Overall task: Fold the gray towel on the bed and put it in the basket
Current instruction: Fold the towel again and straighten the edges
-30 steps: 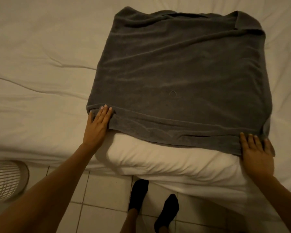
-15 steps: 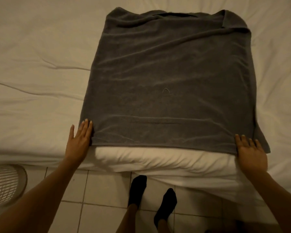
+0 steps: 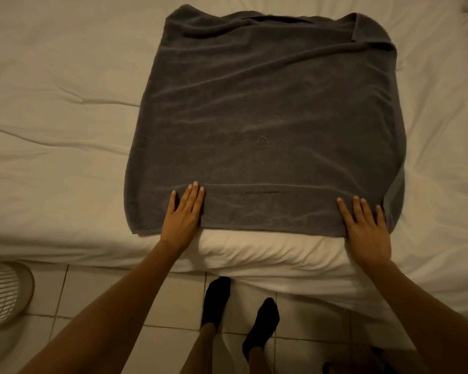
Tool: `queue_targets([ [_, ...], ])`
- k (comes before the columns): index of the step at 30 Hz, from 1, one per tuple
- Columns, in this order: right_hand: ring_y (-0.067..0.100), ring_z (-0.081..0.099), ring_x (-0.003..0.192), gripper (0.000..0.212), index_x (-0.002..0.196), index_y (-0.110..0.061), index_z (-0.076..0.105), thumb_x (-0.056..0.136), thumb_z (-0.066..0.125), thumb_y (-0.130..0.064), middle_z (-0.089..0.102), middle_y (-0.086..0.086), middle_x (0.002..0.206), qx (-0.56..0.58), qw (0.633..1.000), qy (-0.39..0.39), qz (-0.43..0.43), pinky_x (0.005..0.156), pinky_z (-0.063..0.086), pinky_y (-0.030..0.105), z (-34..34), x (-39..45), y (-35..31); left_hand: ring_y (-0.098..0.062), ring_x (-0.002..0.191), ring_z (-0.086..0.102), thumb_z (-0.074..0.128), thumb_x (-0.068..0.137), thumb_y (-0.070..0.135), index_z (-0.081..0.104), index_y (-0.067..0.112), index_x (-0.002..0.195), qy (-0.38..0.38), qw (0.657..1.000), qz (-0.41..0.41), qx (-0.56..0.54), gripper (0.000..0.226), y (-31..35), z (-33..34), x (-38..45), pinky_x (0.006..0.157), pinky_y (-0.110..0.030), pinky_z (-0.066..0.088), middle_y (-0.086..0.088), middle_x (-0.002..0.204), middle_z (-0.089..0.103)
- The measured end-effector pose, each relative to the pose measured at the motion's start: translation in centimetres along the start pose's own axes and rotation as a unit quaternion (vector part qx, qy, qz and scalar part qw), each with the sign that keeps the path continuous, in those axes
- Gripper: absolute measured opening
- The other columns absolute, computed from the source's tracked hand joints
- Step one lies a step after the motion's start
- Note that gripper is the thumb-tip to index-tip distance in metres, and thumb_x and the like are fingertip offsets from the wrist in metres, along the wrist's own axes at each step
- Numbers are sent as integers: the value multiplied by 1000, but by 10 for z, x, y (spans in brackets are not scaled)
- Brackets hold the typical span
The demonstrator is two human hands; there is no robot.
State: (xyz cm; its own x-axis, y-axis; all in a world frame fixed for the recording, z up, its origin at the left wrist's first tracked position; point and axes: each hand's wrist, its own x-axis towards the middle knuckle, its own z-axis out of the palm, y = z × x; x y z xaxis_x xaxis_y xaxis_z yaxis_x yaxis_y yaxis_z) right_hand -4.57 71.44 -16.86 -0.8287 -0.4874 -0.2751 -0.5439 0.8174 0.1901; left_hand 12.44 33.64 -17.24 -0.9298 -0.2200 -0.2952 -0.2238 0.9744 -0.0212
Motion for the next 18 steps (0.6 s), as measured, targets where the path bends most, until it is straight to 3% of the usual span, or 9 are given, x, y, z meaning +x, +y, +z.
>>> queue_targets([
  [3,45,38,129,68,146,-15,30,84,57,-10,42,28,139,20,1000,-12,9,108,21,57,2,2,6,-30,144,21,56,91,19,17,3,148,3,1000,-23,-21,71,-8,2,5,116,-49,9,-18,155,20],
  [6,46,43,125,67,146,-16,30,82,49,-11,47,29,135,30,999,-26,12,105,29,58,-3,5,15,-27,147,11,40,98,16,4,5,149,10,998,-30,-57,63,-16,5,9,118,-43,1,-16,158,8],
  [9,45,47,123,70,144,-13,35,78,57,-3,50,27,133,53,998,-40,12,103,34,57,-7,5,21,-28,147,10,37,99,14,4,3,149,1,997,-27,-73,61,-18,0,6,118,-41,-1,-18,158,7],
  [12,45,50,119,61,141,-10,40,80,34,-10,54,26,130,60,997,-36,18,99,37,56,-21,1,23,-26,147,6,39,99,17,1,3,149,-13,996,-42,-75,65,-16,-12,-2,119,-39,-1,-18,158,4],
  [18,46,53,115,58,131,-6,52,79,24,-10,57,26,125,65,998,-16,23,94,43,57,-66,7,39,-33,144,20,32,96,9,14,-3,147,40,994,-36,-90,55,-31,-61,6,117,-46,13,-22,155,16],
])
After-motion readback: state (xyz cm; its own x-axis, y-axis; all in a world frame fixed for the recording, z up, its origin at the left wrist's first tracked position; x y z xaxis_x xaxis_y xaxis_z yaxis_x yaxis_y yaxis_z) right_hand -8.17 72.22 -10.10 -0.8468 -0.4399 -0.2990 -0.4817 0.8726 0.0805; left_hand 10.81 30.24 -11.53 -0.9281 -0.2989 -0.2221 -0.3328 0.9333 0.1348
